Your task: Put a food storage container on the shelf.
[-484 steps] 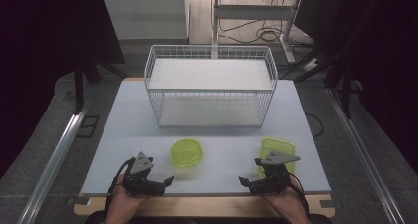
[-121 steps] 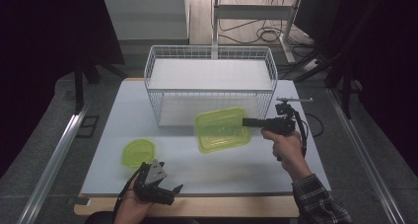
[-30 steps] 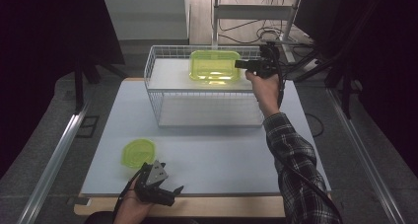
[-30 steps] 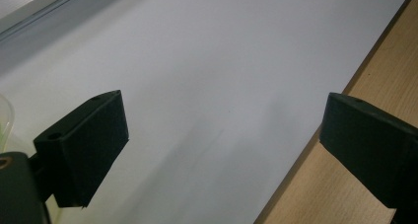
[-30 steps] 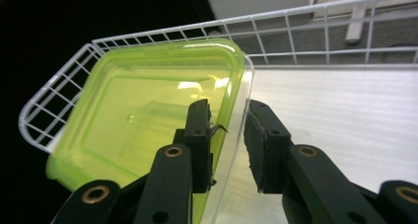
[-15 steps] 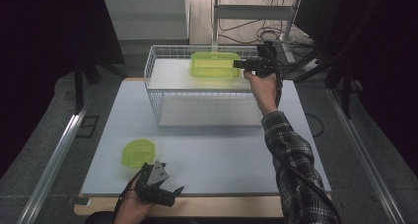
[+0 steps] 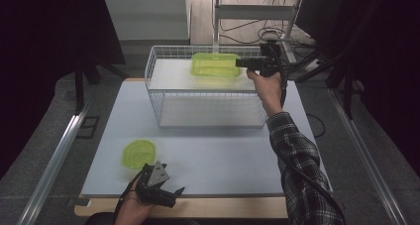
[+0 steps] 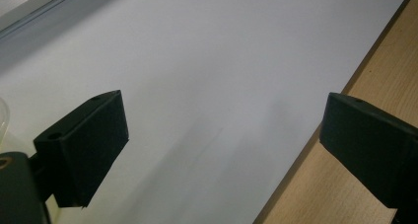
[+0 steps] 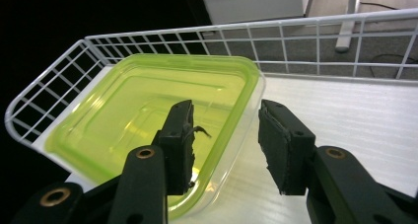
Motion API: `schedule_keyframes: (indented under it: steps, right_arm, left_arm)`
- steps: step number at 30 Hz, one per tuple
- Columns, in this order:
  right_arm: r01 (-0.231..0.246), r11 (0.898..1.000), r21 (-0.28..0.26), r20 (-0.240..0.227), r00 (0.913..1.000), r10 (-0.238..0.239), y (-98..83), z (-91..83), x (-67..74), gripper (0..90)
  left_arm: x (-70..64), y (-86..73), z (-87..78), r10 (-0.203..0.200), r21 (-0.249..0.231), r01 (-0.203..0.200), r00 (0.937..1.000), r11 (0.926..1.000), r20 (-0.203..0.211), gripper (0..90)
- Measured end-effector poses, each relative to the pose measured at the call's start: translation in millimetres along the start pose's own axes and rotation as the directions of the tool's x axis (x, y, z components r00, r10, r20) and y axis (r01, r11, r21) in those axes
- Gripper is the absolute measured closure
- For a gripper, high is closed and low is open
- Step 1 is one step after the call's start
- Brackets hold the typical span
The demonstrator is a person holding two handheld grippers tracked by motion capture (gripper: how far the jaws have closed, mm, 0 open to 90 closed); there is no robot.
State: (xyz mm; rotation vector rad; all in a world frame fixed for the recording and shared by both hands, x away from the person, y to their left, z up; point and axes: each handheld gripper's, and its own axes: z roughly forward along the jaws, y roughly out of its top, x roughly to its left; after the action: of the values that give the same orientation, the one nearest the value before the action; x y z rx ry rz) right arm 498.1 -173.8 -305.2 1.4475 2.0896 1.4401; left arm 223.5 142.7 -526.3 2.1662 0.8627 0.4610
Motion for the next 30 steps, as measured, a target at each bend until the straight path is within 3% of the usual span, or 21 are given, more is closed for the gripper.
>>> schedule_keyframes:
  steps: [6,12,20,30]
  right_arm:
    - [0.047,0.999,0.0,-0.025,0.9986,-0.047,-7.7,-15.5,5.0,63.3]
    - [0.071,0.998,0.0,-0.04,0.9967,-0.071,-15.7,-22.4,4.7,62.0]
    - [0.105,0.994,0.003,-0.077,0.9916,-0.104,-30.9,-32.8,8.0,44.0]
    - [0.176,0.984,0.017,-0.105,0.9793,-0.173,-54.0,-43.7,18.1,32.8]
  left_arm:
    - [-0.3,0.4,-0.4,-0.002,-0.004,0.002,1.0,1.0,-0.004,4.2]
    - [1.0,0.4,-1.5,-0.014,-0.019,0.014,0.9999,0.9997,-0.004,4.0]
    - [3.5,0.0,-4.0,-0.043,-0.061,0.044,0.9989,0.9972,0.017,3.8]
    - [5.2,-0.2,-5.3,-0.058,-0.081,0.06,0.9981,0.995,0.02,3.8]
